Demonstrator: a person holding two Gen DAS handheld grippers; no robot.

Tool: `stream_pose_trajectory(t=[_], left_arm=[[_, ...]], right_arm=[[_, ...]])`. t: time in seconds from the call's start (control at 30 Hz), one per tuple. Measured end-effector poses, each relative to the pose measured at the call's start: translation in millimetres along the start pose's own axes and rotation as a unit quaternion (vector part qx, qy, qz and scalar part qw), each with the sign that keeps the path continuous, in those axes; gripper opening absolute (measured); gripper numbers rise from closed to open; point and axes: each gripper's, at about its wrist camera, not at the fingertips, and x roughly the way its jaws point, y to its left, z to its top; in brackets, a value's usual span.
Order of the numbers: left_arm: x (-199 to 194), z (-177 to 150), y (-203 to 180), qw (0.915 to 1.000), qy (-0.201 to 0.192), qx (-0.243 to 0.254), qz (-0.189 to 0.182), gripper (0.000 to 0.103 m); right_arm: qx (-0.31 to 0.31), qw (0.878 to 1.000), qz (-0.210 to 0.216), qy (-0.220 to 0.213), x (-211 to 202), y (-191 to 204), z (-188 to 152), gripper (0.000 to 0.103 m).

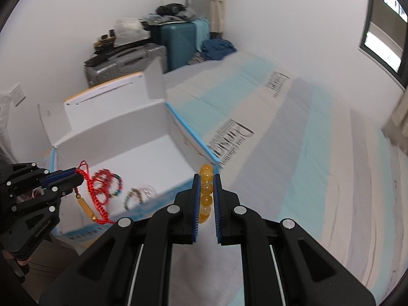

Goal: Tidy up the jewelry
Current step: 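Lift both held bracelets and carry them over into the white box, then open the left tool while the right tool opens, releasing both bracelets in the box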

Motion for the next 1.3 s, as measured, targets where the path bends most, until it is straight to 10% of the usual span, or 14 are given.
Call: stream_pose_trajectory(t=[0.5, 1.3], left_arm=[[20, -14, 70, 0.9974, 0.053, -0.04, 0.027, 0.006], [137, -39, 98, 0.9667, 0.255, -0.015, 0.007, 0.007]], right_arm=[[-0.075, 0.995, 0.059, 0.019, 35, 90, 13, 0.009], [-0.101, 0.968, 0.098, 0.207, 163, 131, -14, 0.009]])
